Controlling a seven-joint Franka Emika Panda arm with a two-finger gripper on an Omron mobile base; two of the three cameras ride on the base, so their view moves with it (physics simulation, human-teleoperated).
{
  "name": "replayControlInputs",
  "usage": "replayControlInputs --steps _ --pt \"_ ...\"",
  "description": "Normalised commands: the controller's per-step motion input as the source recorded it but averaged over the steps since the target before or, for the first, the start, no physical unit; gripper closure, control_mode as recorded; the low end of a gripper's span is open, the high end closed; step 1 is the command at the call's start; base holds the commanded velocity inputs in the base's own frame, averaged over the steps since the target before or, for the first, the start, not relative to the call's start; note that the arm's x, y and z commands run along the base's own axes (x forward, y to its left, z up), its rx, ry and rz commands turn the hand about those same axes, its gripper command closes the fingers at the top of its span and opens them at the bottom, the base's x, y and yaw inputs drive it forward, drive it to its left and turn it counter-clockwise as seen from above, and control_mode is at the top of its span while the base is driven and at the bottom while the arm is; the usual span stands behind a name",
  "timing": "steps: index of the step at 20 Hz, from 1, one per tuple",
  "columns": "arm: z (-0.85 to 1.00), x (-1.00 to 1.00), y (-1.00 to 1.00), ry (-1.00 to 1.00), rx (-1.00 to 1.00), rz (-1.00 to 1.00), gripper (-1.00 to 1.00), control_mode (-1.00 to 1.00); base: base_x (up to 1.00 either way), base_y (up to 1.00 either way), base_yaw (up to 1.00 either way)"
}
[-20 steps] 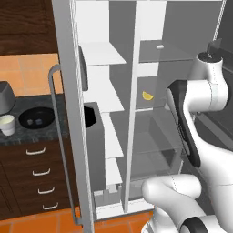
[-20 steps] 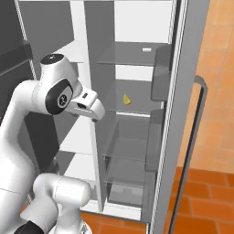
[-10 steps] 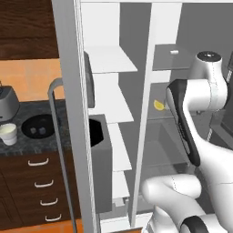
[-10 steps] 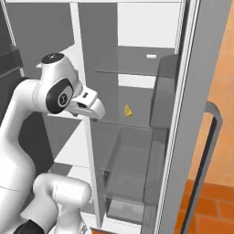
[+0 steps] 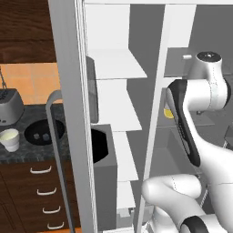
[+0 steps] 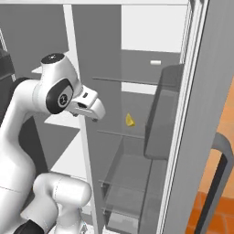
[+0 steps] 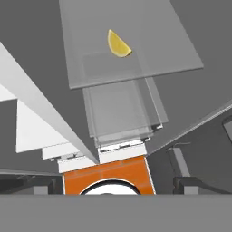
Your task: Grab a lemon wedge from the fridge and one ice cube from the ice bowl, and put them in the glass of lemonade.
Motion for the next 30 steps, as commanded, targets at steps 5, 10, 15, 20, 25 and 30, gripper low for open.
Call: replayControlInputs --steps 5,10,15,20,25,30 --pt "0.0 0.0 0.0 0.0 0.0 0.0 -1.0 1.0 0.13 -0.29 0.07" --pt "0.0 0.0 -0.53 -0.14 0.02 0.1 -1.0 -1.0 0.0 0.0 0.0" --pt "-0.03 0.0 -0.42 -0.11 0.01 0.08 -1.0 -1.0 0.0 0.0 0.0" --pt "-0.34 0.4 -0.34 -0.13 0.0 0.09 -1.0 -1.0 0.0 0.0 0.0" --pt "-0.63 0.45 -0.19 -0.21 0.0 0.11 -1.0 -1.0 0.0 0.0 0.0" --pt "-0.21 0.85 -0.19 -0.04 0.0 0.13 -1.0 -1.0 0.0 0.0 0.0"
